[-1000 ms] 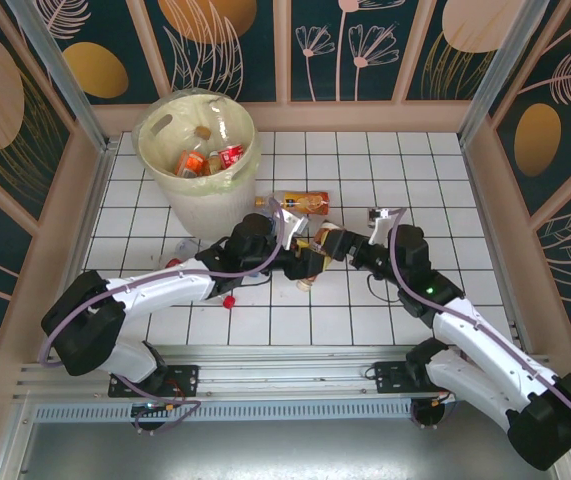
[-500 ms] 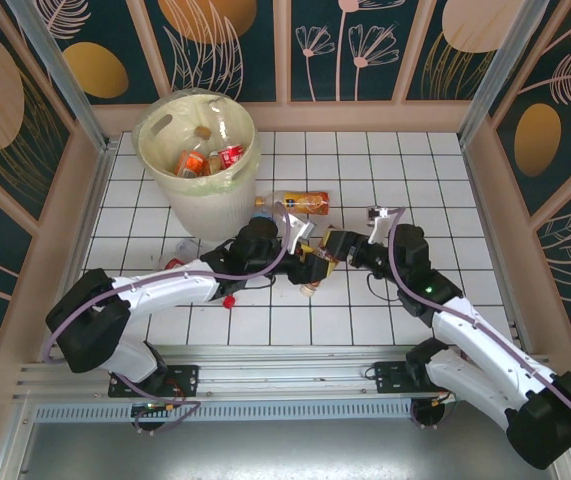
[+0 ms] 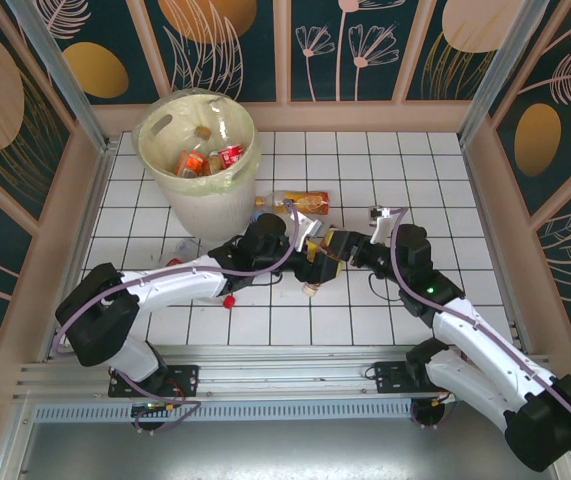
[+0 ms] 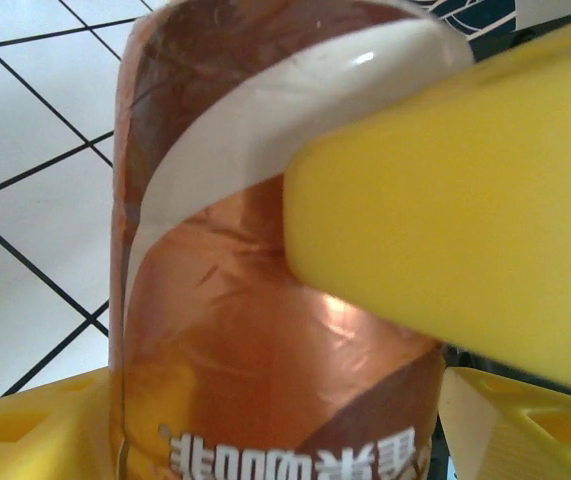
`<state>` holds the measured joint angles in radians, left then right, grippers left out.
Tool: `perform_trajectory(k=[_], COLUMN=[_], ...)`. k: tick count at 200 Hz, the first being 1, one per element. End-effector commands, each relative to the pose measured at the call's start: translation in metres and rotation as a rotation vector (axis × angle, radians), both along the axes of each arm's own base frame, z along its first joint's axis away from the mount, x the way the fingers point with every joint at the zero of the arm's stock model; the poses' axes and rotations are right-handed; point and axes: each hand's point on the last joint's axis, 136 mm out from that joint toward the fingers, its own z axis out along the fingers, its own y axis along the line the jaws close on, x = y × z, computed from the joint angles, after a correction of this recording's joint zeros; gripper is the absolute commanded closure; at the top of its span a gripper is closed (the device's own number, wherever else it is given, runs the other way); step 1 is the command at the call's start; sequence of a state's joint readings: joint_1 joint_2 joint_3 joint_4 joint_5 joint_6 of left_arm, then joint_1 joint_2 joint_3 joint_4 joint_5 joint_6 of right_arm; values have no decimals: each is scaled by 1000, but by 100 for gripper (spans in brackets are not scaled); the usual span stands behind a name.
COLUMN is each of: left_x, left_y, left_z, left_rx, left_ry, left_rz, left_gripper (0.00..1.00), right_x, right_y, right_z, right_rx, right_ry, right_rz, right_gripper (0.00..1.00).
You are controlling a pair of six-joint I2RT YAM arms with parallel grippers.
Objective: Put the plastic bottles in the bin
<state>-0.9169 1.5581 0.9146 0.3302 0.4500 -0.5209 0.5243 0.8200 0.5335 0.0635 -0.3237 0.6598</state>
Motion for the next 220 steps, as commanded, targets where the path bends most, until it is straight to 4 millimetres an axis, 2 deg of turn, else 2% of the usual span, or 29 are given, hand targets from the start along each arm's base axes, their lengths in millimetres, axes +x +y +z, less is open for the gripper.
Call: perform_trajectory(k=[1,11,63,107,113,142,173,202,220], left_x=[-2,-1,0,6,9,15,25,35,47], left_y=[-8,-8,-8,-1,-4,-4,-6,-9,-8], left_z=[8,10,7,2,13,16,16,24,32], left_rx=[-8,-12,6,48,37,62,90,93,98], left_ry=[-18,-23,-21,-17,-33,-34,-29,-20,-25], left_rz=[-33,-31,-32,24,30,48,67,80,104], left_gripper=[32,38,51,51,50,48,47,47,46], right_x=[-3,-3,-4,-3,-4,-11,-29,-50,-62], right_y=[0,-1,-1,-8,-10,-28,-48,-61,-69], right_z=[5,4,3,9,12,31,56,77,84], right_rx=[3,0,-4,-18,-26,-78,-132,-174,-214], right_ry=[-40,-40,-39,-54,-57,-100,-178,-251,-283], right_rz=[21,18,21,-6,-12,-64,-99,-86,-79], right_gripper=[48,48,47,23,20,9,1,1,1])
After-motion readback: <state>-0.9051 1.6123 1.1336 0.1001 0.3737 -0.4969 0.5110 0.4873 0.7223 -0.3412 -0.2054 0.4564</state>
